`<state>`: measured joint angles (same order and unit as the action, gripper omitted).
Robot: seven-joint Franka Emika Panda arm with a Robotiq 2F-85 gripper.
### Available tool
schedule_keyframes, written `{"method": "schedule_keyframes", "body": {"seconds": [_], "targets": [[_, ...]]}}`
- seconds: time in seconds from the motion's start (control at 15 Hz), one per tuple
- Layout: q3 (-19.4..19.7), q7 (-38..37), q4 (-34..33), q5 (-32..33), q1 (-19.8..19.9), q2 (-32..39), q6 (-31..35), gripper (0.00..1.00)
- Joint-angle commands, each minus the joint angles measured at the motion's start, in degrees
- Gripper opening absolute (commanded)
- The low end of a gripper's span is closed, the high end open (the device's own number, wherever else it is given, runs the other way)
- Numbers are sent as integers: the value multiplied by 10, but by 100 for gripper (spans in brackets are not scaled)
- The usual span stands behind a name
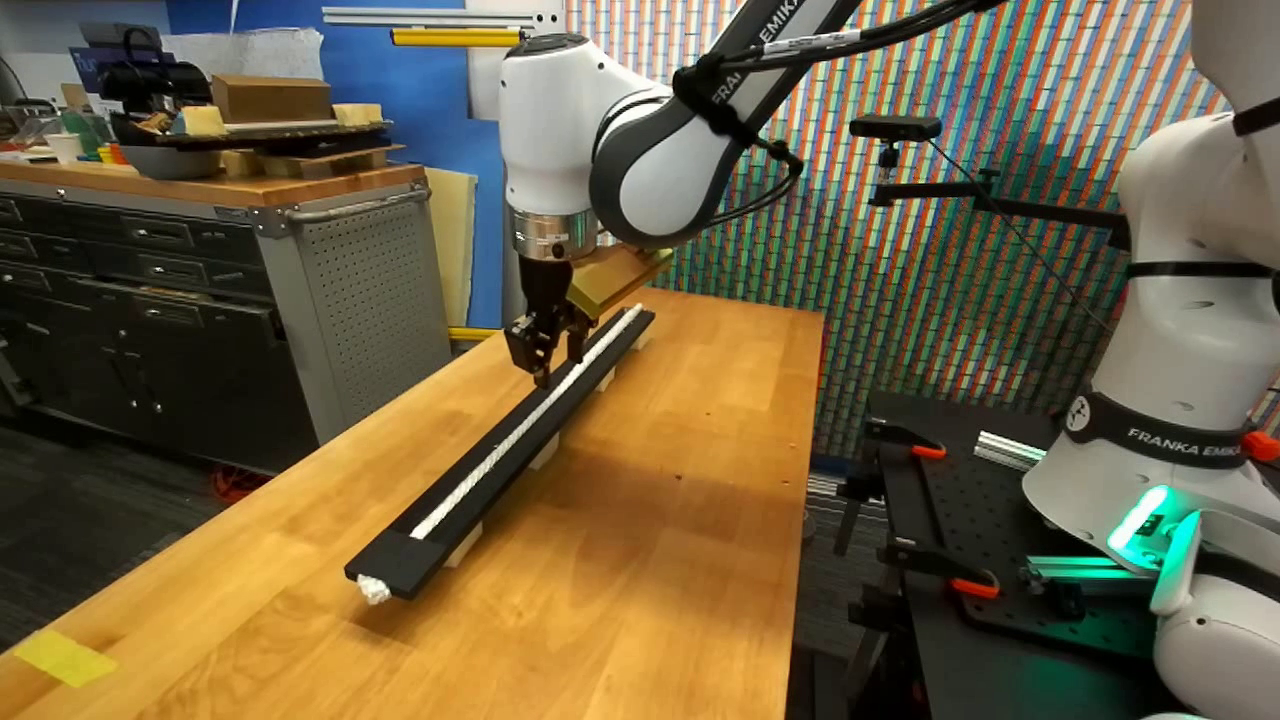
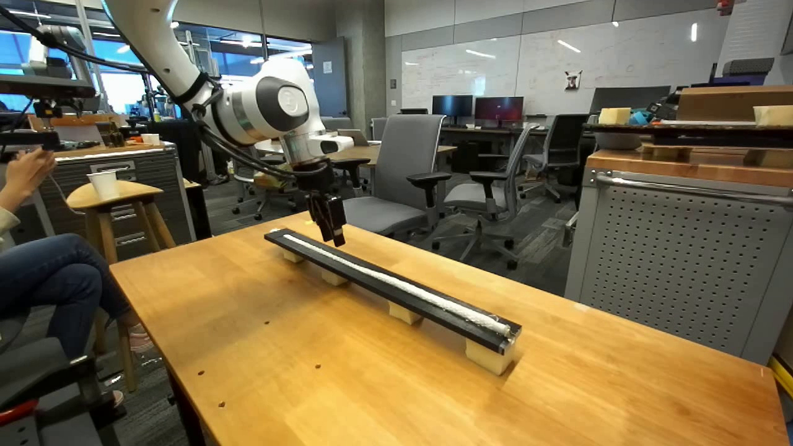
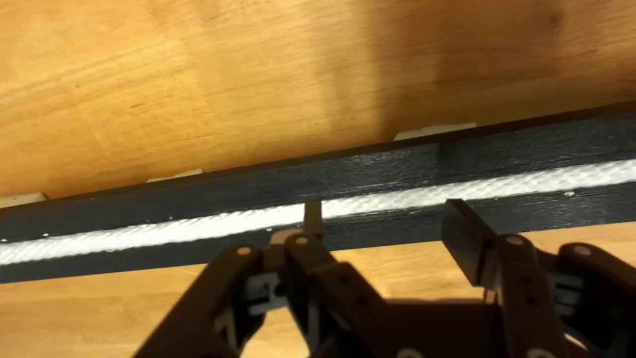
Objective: Put the rope in the groove then press down on the rope
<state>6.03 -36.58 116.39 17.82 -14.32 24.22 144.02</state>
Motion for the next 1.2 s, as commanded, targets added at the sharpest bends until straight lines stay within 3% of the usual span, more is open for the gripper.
{"method": "schedule_keyframes", "body": {"seconds": [0.0, 0.2, 0.4, 0.8, 1.13], "targets": [[-10, 46, -29, -7, 10, 7, -18, 34], [-4, 51, -55, -7, 12, 25, -13, 10], [-3, 65, -87, -17, 22, 52, -22, 6], [-1, 94, -146, -51, 40, 111, -70, 12], [-1, 103, -164, -66, 50, 122, -100, 8]]}}
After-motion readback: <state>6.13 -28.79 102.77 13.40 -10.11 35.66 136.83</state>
